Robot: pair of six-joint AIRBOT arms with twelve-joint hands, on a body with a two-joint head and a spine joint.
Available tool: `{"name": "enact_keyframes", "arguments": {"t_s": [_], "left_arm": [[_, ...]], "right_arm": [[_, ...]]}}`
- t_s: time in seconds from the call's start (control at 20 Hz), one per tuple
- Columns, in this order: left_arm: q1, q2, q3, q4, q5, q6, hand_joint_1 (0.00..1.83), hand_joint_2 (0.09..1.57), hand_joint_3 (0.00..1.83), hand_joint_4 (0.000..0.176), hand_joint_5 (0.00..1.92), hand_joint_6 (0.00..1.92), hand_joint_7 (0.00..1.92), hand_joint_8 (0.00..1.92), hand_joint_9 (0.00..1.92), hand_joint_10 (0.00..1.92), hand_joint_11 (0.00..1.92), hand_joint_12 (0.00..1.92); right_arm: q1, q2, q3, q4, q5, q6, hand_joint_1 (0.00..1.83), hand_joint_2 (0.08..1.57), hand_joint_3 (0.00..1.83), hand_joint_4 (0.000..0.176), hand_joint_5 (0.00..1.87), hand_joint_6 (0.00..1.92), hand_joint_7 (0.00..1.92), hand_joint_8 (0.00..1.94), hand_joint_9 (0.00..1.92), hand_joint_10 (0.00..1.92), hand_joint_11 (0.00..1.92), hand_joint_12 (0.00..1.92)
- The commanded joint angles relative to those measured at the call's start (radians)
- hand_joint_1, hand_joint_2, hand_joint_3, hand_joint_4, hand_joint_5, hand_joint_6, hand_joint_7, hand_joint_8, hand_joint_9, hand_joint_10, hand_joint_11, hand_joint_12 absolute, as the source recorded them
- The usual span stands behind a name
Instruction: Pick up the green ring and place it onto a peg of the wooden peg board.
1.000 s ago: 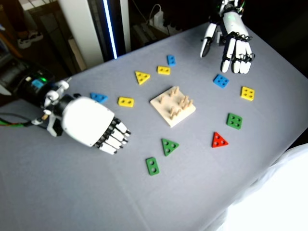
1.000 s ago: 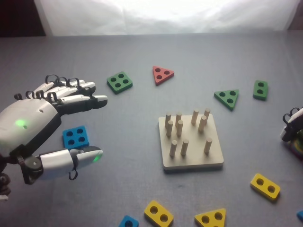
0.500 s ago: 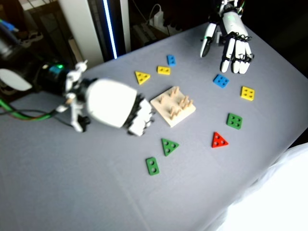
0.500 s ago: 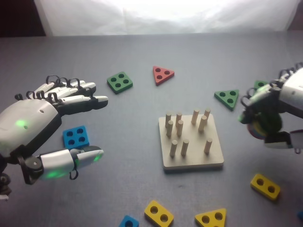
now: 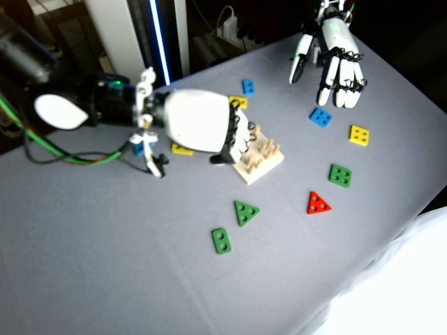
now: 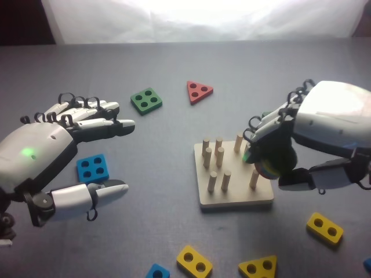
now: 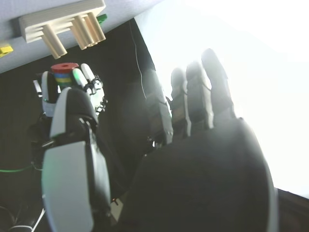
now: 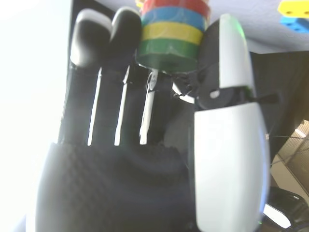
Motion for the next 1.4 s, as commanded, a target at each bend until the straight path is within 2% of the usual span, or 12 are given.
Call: {"name": "enact_keyframes", "arguments": {"t_s": [0.0, 0.5, 0.65, 0.7, 0.75, 0.9, 0.95, 1.0, 1.1, 1.15, 1.2, 1.35], "left_arm": [[-0.011, -0.006, 0.0, 0.018, -0.115, -0.008, 0.78, 1.09, 0.0, 0.03, 0.54, 0.0, 0.28, 0.0, 0.21, 0.0, 0.0, 0.53], [-0.011, -0.009, 0.002, 0.017, -0.114, -0.009, 0.78, 1.07, 0.0, 0.045, 0.54, 0.0, 0.28, 0.0, 0.22, 0.0, 0.0, 0.64], [-0.011, -0.009, 0.003, 0.017, -0.114, -0.01, 0.77, 1.07, 0.0, 0.041, 0.54, 0.0, 0.28, 0.0, 0.23, 0.0, 0.0, 0.64], [-0.011, -0.009, 0.003, 0.017, -0.114, -0.01, 0.77, 1.07, 0.0, 0.042, 0.55, 0.0, 0.28, 0.0, 0.22, 0.0, 0.0, 0.64], [-0.011, -0.009, 0.003, 0.017, -0.114, -0.011, 0.76, 1.08, 0.0, 0.047, 0.54, 0.0, 0.28, 0.0, 0.22, 0.0, 0.0, 0.64], [-0.011, -0.009, 0.003, 0.017, -0.115, -0.011, 0.76, 1.07, 0.0, 0.049, 0.54, 0.0, 0.29, 0.0, 0.23, 0.0, 0.0, 0.66], [-0.011, -0.009, 0.003, 0.017, -0.115, -0.012, 0.76, 1.08, 0.0, 0.051, 0.53, 0.0, 0.28, 0.0, 0.22, 0.0, 0.0, 0.63], [-0.011, -0.009, 0.003, 0.017, -0.116, -0.013, 0.77, 1.08, 0.0, 0.041, 0.54, 0.0, 0.28, 0.0, 0.22, 0.0, 0.0, 0.65], [-0.011, -0.009, 0.003, 0.016, -0.116, -0.014, 0.78, 1.08, 0.0, 0.04, 0.55, 0.0, 0.29, 0.0, 0.24, 0.0, 0.0, 0.7], [-0.011, -0.009, 0.003, 0.016, -0.117, -0.015, 0.78, 1.08, 0.0, 0.037, 0.55, 0.0, 0.29, 0.0, 0.23, 0.0, 0.0, 0.7], [-0.011, -0.01, 0.003, 0.015, -0.117, -0.016, 0.77, 1.08, 0.0, 0.047, 0.55, 0.0, 0.29, 0.0, 0.23, 0.0, 0.0, 0.7], [-0.01, -0.01, 0.002, 0.015, -0.12, -0.017, 0.76, 1.08, 0.0, 0.032, 0.56, 0.0, 0.29, 0.0, 0.23, 0.0, 0.0, 0.68]], "right_arm": [[0.014, -0.006, 0.004, 0.017, 0.1, 0.007, 1.25, 1.12, 0.0, 0.0, 1.0, 0.81, 0.97, 1.22, 1.05, 1.32, 1.04, 1.5], [0.037, -0.068, 0.032, -0.062, 0.004, 0.016, 1.23, 1.15, 0.0, 0.0, 0.95, 0.92, 0.9, 1.3, 1.01, 1.26, 1.03, 1.5], [0.04, -0.077, 0.035, -0.075, -0.009, 0.018, 1.37, 1.13, 0.0, 0.0, 0.86, 1.11, 0.86, 1.09, 0.99, 1.19, 0.94, 1.32], [0.04, -0.077, 0.035, -0.075, -0.01, 0.018, 1.37, 1.13, 0.0, 0.0, 0.87, 1.02, 0.84, 1.15, 0.99, 1.22, 0.98, 1.34], [0.04, -0.077, 0.035, -0.075, -0.01, 0.018, 1.27, 1.18, 0.0, 0.0, 0.95, 0.81, 0.77, 1.49, 0.99, 1.44, 1.04, 1.61], [0.04, -0.077, 0.031, -0.076, -0.007, 0.019, 1.23, 1.21, 0.0, 0.0, 0.82, 0.95, 0.79, 1.54, 0.85, 1.44, 0.87, 1.61], [0.04, -0.077, 0.029, -0.077, -0.001, 0.023, 1.3, 1.05, 0.0, 0.0, 0.79, 0.44, 0.64, 1.13, 0.77, 1.35, 0.78, 1.52], [0.04, -0.076, 0.027, -0.077, 0.008, 0.029, 1.27, 1.01, 0.0, 0.0, 0.81, 0.18, 0.53, 1.03, 0.61, 1.42, 0.65, 1.53], [0.04, -0.072, 0.023, -0.078, 0.023, 0.041, 1.19, 1.0, 0.0, 0.002, 0.77, 0.03, 0.46, 0.71, 0.48, 0.97, 0.42, 1.17], [0.04, -0.067, 0.019, -0.078, 0.028, 0.042, 1.18, 1.0, 0.0, 0.032, 0.75, 0.01, 0.45, 0.56, 0.46, 0.86, 0.39, 1.11], [0.04, -0.059, 0.015, -0.078, 0.033, 0.043, 1.17, 1.0, 0.0, 0.041, 0.74, 0.0, 0.47, 0.44, 0.46, 0.83, 0.4, 1.16], [0.04, -0.044, 0.008, -0.072, 0.049, 0.046, 1.14, 1.01, 0.0, 0.012, 0.76, 0.0, 0.57, 0.21, 0.49, 0.73, 0.4, 1.2]]}}
